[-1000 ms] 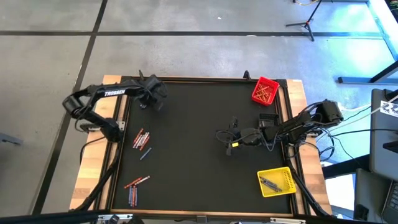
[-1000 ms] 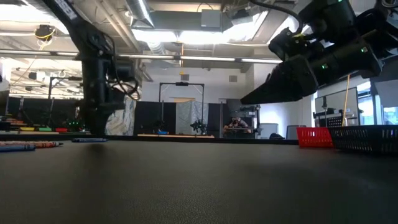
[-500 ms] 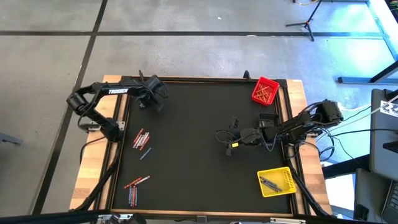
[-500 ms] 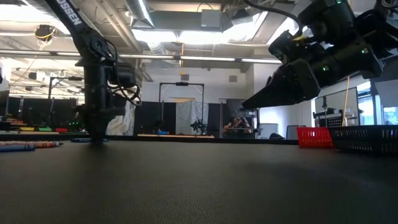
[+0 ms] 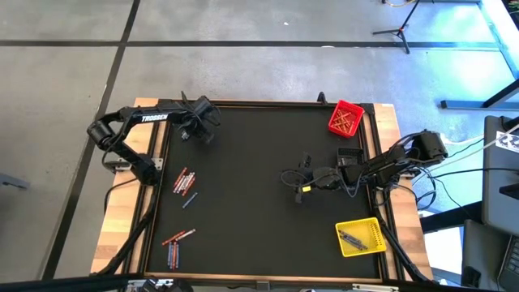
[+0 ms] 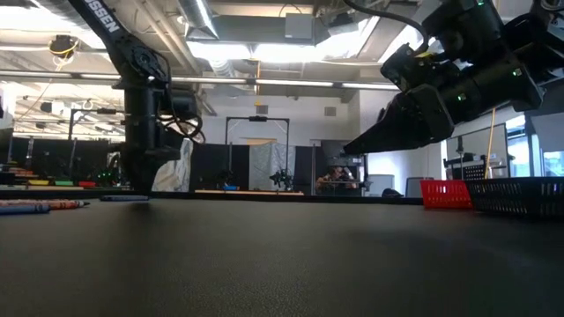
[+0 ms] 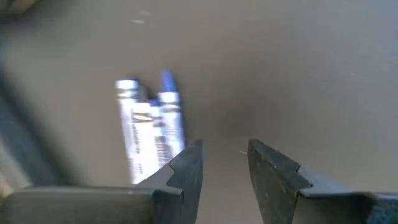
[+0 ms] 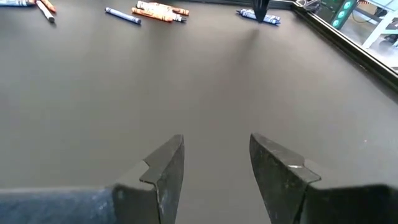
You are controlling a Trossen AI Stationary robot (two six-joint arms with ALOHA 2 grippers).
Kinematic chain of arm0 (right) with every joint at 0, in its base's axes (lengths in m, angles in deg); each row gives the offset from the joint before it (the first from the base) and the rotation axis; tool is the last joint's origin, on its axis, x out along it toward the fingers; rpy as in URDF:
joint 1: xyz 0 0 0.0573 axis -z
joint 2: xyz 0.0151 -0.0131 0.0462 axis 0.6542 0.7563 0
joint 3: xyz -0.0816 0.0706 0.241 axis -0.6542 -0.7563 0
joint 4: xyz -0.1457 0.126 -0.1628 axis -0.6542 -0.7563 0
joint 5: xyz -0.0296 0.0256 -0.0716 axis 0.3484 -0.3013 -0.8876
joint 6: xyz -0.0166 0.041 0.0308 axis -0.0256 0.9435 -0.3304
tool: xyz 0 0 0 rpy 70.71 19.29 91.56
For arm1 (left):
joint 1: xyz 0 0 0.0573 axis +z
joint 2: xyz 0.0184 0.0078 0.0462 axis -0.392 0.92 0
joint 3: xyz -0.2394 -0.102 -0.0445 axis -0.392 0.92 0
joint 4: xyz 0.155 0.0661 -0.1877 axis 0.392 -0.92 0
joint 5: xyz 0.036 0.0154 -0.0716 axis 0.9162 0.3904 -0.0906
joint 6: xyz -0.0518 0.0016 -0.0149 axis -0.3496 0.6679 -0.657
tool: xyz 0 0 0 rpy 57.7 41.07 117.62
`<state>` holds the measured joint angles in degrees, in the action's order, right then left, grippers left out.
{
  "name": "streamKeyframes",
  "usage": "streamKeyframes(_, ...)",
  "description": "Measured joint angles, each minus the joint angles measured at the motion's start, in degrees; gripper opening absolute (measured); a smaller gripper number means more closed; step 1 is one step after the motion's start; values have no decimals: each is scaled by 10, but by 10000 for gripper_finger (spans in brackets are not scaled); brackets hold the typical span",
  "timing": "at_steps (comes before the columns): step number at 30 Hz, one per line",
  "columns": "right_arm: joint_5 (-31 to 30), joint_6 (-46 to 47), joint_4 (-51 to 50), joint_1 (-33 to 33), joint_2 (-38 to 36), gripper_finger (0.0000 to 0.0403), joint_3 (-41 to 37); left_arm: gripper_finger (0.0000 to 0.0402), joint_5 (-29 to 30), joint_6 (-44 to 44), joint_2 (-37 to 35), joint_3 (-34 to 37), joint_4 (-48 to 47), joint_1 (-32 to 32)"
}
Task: Sort crayons
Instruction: Put the blue crayon into the yellow bin
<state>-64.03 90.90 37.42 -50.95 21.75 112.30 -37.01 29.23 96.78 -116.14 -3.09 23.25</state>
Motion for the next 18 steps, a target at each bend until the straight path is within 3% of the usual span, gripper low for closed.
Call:
streamKeyframes(4, 0, 2, -1, 0, 0, 182, 0, 118, 38, -4, 0, -3, -7, 6)
streamKeyframes(18, 0, 12, -12, 0, 0, 182, 0, 118, -11, -2, -1, 25, 7, 41)
